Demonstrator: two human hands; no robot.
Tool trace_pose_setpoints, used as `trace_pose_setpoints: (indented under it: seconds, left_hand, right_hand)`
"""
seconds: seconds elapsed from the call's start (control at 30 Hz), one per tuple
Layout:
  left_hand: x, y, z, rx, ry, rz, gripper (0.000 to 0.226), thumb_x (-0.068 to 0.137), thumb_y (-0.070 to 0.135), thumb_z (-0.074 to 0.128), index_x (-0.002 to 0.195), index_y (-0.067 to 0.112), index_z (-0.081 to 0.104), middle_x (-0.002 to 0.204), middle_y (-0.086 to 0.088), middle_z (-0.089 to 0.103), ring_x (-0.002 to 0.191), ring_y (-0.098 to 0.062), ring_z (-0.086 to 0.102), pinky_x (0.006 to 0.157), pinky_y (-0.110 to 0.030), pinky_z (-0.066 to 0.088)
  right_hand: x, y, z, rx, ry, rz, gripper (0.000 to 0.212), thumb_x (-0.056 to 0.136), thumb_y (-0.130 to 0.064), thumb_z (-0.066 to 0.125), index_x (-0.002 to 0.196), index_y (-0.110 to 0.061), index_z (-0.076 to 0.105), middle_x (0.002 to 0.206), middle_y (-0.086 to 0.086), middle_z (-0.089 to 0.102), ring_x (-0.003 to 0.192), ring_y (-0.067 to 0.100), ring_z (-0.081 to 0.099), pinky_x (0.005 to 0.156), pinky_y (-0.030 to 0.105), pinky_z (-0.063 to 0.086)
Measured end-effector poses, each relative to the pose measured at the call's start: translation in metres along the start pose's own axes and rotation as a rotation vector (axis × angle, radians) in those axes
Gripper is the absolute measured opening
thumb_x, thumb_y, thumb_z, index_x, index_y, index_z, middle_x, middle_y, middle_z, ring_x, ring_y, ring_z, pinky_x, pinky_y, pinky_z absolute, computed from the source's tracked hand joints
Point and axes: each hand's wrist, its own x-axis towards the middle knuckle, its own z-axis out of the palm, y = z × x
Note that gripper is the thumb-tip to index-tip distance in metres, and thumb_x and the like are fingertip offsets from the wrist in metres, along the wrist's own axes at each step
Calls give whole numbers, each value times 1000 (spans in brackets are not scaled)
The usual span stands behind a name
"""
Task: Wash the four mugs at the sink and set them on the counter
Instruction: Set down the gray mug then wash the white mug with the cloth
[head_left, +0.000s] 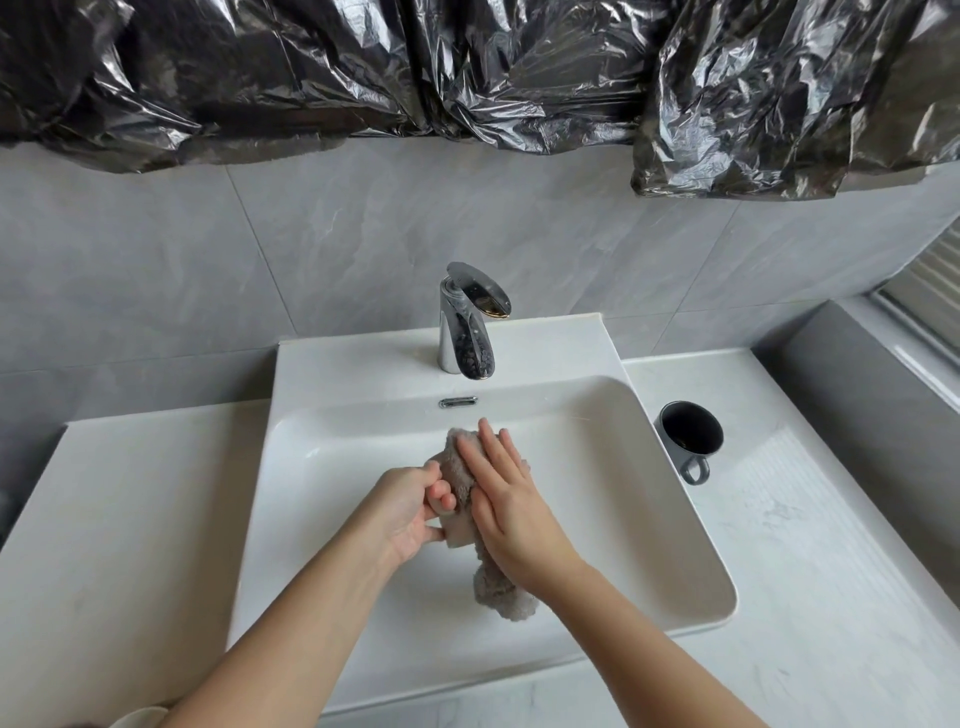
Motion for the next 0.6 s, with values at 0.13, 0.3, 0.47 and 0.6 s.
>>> trace_pose_setpoints:
  seconds: [0.13,0.3,0.47,0.6]
  left_hand:
    - [-3,5,1,51,10,56,24,104,13,36,84,15,49,50,4,37,50,-15,40,67,-34,41]
    - [-4,9,2,55,19,123,26,105,13,35,82,14,48,49,4,36,43,-11,40,63,-31,40]
    - [-1,10,11,57,26,175,22,105,15,33,90,14,49,46,7,36,48,-12,37,61,-29,33]
    - [-1,11,11,37,0,177,27,105,13,31,84,15,47,47,6,35,44,-11,38,60,-29,34]
  right_hand:
    - [12,-5,-5,332,113,319,45,106,-23,29,151,-21,33,149,-16,30,143,5,27,108,8,17]
    - [20,-11,-16,591,219,540,38,104,-33,28,127,-24,56,124,-4,62,116,15,55,99,27,39]
    - [7,-39,-1,150,281,339,60,96,-35,27,153,-17,21,147,4,41,132,19,39,111,33,26]
    - [9,-30,-2,-95,266,263,65,91,-37,20,154,-20,21,154,6,32,140,20,28,116,54,16]
